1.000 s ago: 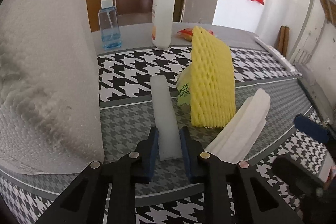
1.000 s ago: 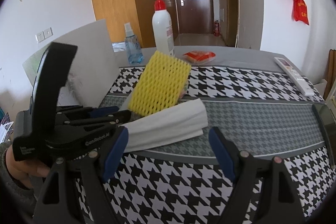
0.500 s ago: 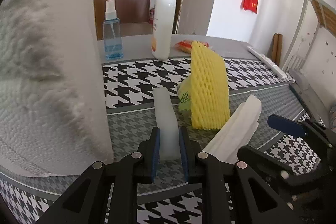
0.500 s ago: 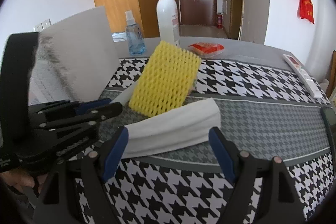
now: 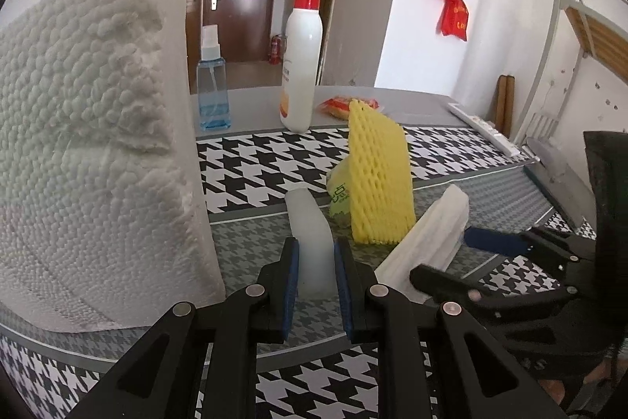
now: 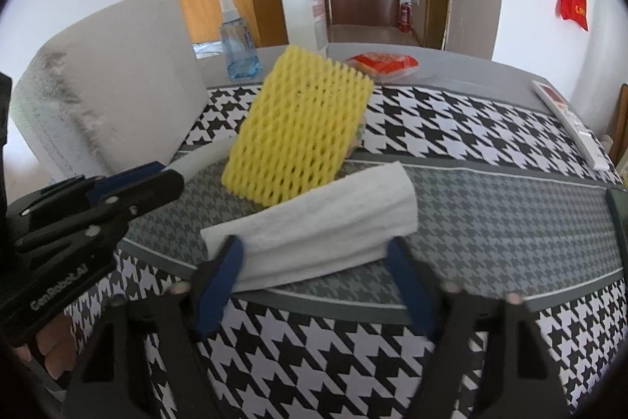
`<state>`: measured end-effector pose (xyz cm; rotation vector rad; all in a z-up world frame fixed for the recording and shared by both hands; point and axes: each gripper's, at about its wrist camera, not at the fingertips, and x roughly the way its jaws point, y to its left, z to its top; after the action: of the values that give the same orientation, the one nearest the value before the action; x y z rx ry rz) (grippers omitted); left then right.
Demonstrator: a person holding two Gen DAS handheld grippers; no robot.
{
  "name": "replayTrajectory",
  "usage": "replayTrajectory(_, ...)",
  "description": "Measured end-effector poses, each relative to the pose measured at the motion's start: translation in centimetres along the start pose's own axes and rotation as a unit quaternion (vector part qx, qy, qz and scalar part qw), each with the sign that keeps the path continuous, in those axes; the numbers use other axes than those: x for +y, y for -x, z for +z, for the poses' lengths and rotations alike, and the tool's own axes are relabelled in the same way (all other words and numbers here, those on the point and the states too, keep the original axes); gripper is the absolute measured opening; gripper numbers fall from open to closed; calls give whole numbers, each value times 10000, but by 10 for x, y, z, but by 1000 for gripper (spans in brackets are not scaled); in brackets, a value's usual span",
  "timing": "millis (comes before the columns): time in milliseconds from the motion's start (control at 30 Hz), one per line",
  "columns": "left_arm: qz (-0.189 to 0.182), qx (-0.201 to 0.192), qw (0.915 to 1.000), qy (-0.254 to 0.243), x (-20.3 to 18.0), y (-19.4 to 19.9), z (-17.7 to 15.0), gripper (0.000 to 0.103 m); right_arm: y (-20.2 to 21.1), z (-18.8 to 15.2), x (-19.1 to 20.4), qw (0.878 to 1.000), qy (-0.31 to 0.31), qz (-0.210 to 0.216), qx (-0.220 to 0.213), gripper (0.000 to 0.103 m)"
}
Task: Organize soft objects
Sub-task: 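Close the right tool on the white cloth while the left tool holds the tube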
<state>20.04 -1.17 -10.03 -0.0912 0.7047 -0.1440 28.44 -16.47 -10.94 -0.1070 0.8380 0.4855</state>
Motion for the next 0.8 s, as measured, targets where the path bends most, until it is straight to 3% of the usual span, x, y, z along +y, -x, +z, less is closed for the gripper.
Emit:
replayTrajectory(167,-4,-32,10000,13,1,3,0,20,-3,0,2,9999,3,-117,110,35)
replayTrajectory(333,8,-67,10000,37,2,6,0,20,-7,-4,12,9995,159,-240,152,12)
replayTrajectory(533,13,-160,9999,45,3,11,-1,20,-5,-6,17,9997,113,-162,137,4)
replayTrajectory(800,-52,-353,9994,-4,-1,23,0,20,41,-14,15,9991,40,-330,-270,4)
